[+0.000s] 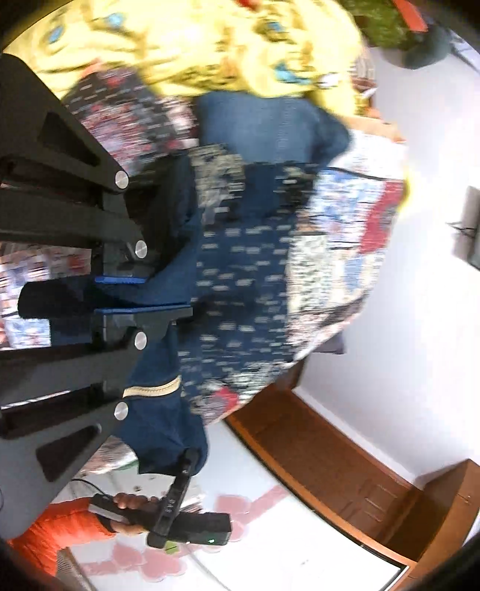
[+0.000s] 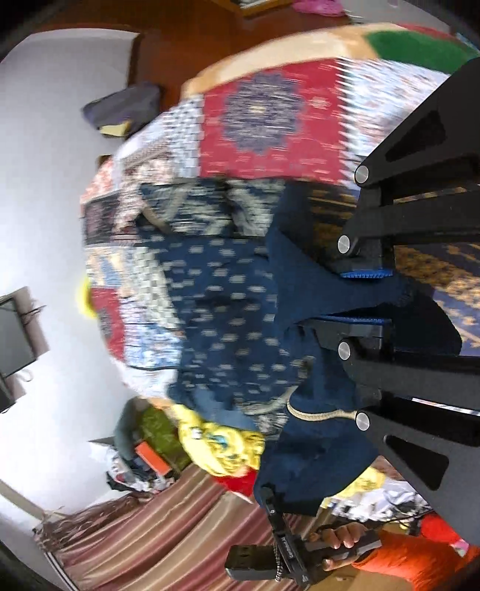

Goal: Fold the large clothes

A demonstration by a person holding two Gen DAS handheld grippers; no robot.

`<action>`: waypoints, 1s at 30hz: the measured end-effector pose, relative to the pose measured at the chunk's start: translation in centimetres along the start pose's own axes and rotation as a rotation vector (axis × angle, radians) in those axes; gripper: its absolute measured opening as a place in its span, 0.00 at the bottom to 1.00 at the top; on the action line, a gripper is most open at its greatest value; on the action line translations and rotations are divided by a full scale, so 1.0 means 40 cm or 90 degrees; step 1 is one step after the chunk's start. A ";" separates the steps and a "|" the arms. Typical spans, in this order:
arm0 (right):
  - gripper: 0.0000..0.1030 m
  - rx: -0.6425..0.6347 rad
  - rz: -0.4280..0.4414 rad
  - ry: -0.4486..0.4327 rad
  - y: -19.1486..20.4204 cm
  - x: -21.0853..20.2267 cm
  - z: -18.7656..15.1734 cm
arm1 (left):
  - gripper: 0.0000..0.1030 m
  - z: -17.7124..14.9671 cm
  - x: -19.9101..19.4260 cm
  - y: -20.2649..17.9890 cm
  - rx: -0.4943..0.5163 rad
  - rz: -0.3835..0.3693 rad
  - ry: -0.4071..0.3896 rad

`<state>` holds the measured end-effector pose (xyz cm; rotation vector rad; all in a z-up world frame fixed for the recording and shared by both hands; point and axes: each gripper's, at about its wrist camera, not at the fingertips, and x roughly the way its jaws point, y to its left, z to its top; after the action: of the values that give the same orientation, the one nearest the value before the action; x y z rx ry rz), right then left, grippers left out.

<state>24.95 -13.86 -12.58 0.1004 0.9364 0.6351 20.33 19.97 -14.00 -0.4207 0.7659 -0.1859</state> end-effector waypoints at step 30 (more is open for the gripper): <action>0.23 0.025 -0.100 0.043 -0.223 0.244 0.240 | 0.15 0.184 0.431 0.226 0.020 0.276 0.110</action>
<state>40.70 -13.98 -16.91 0.0399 1.0113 0.4776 37.87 24.92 -24.06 -0.2027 1.0044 0.1732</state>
